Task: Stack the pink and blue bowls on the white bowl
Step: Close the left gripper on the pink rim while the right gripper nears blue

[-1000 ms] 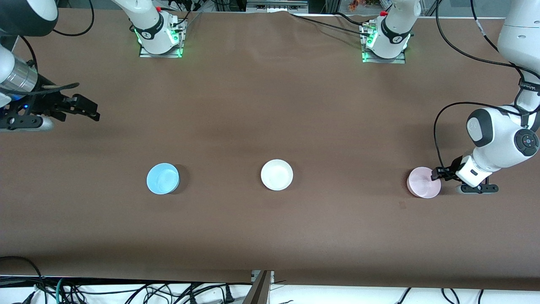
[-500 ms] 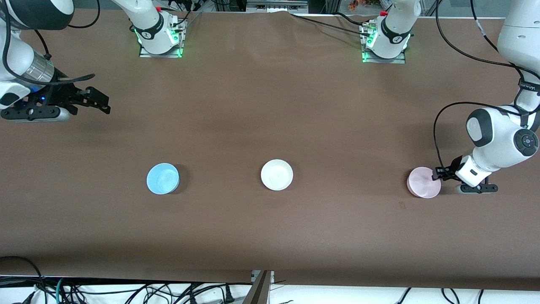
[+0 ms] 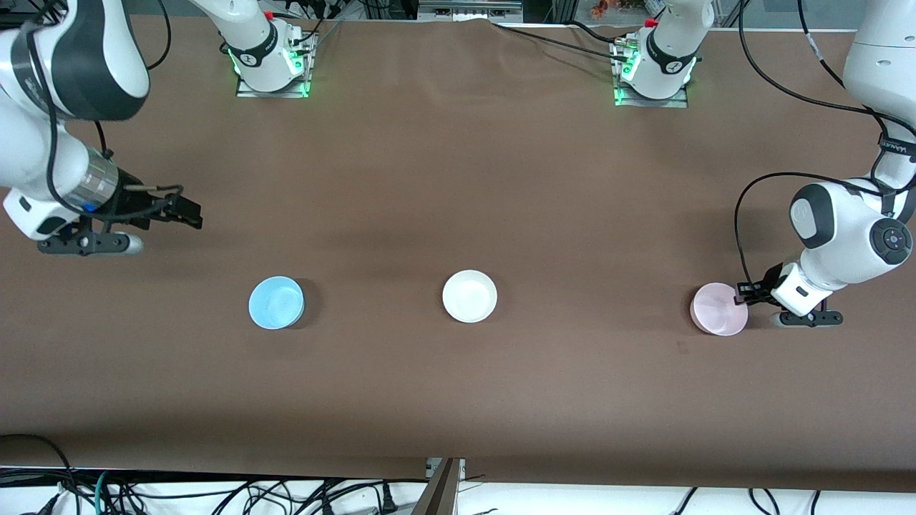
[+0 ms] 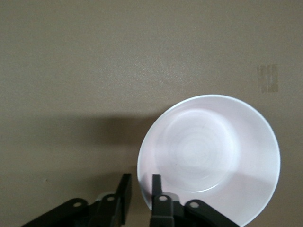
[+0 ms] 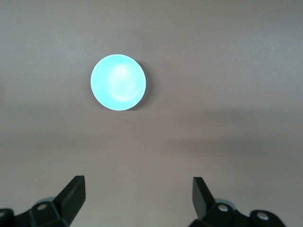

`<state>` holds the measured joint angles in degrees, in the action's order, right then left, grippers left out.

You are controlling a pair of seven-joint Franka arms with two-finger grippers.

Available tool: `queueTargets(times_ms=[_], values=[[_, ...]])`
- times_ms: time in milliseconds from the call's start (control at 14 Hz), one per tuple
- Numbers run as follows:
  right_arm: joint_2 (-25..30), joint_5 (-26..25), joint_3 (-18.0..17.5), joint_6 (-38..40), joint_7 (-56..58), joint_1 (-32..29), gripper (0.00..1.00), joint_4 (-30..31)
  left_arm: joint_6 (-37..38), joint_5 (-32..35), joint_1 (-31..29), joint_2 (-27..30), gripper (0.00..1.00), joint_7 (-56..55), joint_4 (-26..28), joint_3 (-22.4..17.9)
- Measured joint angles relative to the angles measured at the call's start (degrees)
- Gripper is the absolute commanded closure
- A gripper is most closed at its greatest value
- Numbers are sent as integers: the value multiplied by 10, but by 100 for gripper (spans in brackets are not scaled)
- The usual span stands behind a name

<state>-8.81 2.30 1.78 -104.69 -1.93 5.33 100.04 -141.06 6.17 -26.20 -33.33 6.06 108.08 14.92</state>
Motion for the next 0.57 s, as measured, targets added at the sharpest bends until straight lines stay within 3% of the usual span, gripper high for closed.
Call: queueTargets(times_ms=[286, 571], values=[[-49, 0, 0, -23, 1, 0, 0, -4, 0, 0, 0, 0, 100, 0, 0, 1], [-178, 0, 0, -120, 2, 0, 0, -36, 0, 0, 1, 2, 100, 0, 1, 2]])
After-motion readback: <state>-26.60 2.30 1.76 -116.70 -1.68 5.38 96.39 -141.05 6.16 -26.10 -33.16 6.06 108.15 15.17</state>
